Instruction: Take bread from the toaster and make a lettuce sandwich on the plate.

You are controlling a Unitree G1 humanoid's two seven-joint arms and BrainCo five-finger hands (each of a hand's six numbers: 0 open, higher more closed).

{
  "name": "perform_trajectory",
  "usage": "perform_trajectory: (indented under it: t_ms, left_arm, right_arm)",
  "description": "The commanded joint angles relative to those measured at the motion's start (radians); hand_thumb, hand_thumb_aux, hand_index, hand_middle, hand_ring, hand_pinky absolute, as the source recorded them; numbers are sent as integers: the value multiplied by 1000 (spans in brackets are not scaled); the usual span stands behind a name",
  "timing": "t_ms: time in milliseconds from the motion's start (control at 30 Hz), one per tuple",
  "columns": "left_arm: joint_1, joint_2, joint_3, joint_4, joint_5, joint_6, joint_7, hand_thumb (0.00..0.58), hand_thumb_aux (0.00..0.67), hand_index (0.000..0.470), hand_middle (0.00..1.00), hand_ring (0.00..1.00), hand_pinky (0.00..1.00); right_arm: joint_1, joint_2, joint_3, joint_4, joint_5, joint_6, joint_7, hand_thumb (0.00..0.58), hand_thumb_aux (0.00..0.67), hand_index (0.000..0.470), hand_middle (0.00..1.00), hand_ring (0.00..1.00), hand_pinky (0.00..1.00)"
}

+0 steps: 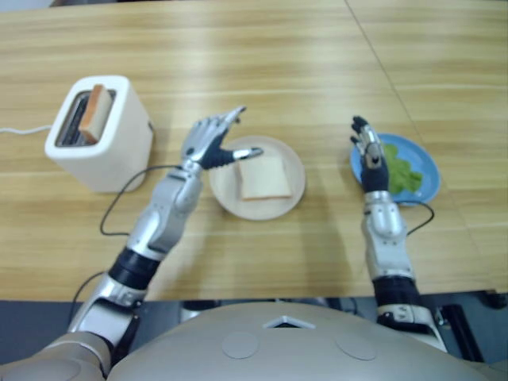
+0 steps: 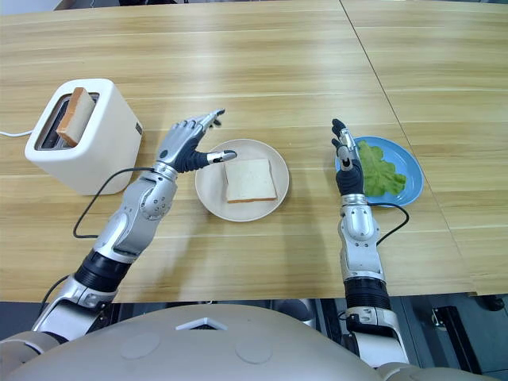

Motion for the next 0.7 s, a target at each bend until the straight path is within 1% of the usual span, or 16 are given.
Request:
perform_trajectory:
  t_ms: [33, 67, 100, 167, 233, 300, 367, 433, 533, 700]
  left_arm:
    - [42, 3, 55, -82, 8, -19, 42, 0, 0, 0, 0, 0, 0]
    - [49, -5, 64, -82, -10, -30, 49, 0, 0, 0, 0, 0, 0]
    - [60, -24, 76, -54, -56, -39, 53, 0, 0, 0, 0, 0, 0]
    - [76, -71, 103, 33, -172, -56, 47, 0, 0, 0, 0, 0, 0]
    - [81, -116, 127, 123, -271, -69, 32, 0, 0, 0, 0, 0, 0]
    - [82, -144, 147, 178, -336, -81, 26, 0, 0, 0, 0, 0, 0]
    - [85, -154, 155, 216, -368, -90, 20, 0, 0, 0, 0, 0, 0]
    - [92, -157, 157, 231, -379, -98, 26, 0, 0, 0, 0, 0, 0]
    - [94, -159, 146, 245, -377, -105, 30, 0, 0, 0, 0, 0, 0]
    - [91, -162, 129, 251, -371, -111, 23, 0, 0, 0, 0, 0, 0]
  right_arm:
    - [8, -95, -25, -95, -146, -25, -33, 0, 0, 0, 0, 0, 0]
    - [8, -123, -36, -108, -184, -33, -47, 0, 0, 0, 0, 0, 0]
    - [1, -198, -62, -109, -288, -30, -93, 0, 0, 0, 0, 0, 0]
    - [-19, -365, -75, -64, -512, 19, -193, 0, 0, 0, 0, 0, 0]
    - [-43, -541, -14, 21, -734, 86, -265, 0, 0, 0, 0, 0, 0]
    - [-71, -655, 47, 86, -852, 130, -285, 0, 0, 0, 0, 0, 0]
    - [-133, -745, 135, 208, -961, 170, -290, 0, 0, 0, 0, 0, 0]
    - [-211, -785, 240, 359, -1042, 197, -274, 0, 0, 0, 0, 0, 0]
    - [-300, -781, 362, 536, -1100, 205, -287, 0, 0, 0, 0, 0, 0]
    - [-348, -743, 476, 688, -1106, 212, -335, 0, 0, 0, 0, 0, 0]
